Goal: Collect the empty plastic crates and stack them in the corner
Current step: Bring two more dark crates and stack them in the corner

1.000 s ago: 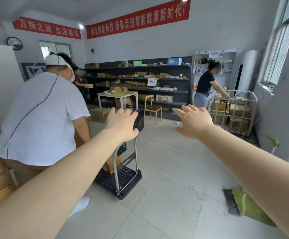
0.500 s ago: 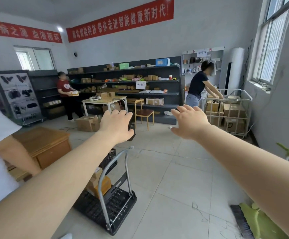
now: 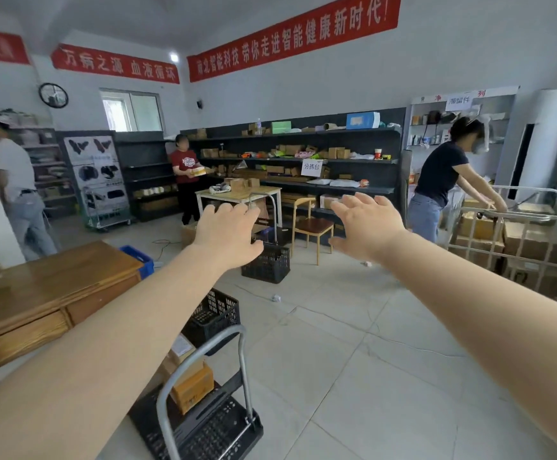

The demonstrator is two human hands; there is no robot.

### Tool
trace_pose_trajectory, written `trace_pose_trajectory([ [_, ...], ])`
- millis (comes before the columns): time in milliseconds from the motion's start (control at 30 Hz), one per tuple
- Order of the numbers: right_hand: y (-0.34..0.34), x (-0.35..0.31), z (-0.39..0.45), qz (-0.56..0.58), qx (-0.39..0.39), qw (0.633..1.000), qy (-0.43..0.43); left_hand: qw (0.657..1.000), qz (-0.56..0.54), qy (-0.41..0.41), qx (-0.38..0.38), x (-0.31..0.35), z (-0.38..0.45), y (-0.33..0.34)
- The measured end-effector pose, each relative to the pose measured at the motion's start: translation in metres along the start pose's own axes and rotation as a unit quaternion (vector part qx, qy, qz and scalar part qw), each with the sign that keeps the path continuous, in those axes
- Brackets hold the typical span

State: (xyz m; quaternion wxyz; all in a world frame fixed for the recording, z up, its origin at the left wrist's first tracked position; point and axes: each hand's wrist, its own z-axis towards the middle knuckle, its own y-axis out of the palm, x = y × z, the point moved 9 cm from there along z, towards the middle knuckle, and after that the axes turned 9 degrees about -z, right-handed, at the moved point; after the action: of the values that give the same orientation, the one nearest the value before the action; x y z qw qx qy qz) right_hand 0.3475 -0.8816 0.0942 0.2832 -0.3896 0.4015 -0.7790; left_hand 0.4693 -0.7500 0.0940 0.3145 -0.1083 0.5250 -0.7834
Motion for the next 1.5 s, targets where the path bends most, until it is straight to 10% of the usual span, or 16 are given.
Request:
trace_pose_trajectory([
  [1500,0.435,0.113,0.755,0.076,0.043,0.981,-0.172,0.981,0.067,-0.174,-0.058,-0.079,0.711,0.404],
])
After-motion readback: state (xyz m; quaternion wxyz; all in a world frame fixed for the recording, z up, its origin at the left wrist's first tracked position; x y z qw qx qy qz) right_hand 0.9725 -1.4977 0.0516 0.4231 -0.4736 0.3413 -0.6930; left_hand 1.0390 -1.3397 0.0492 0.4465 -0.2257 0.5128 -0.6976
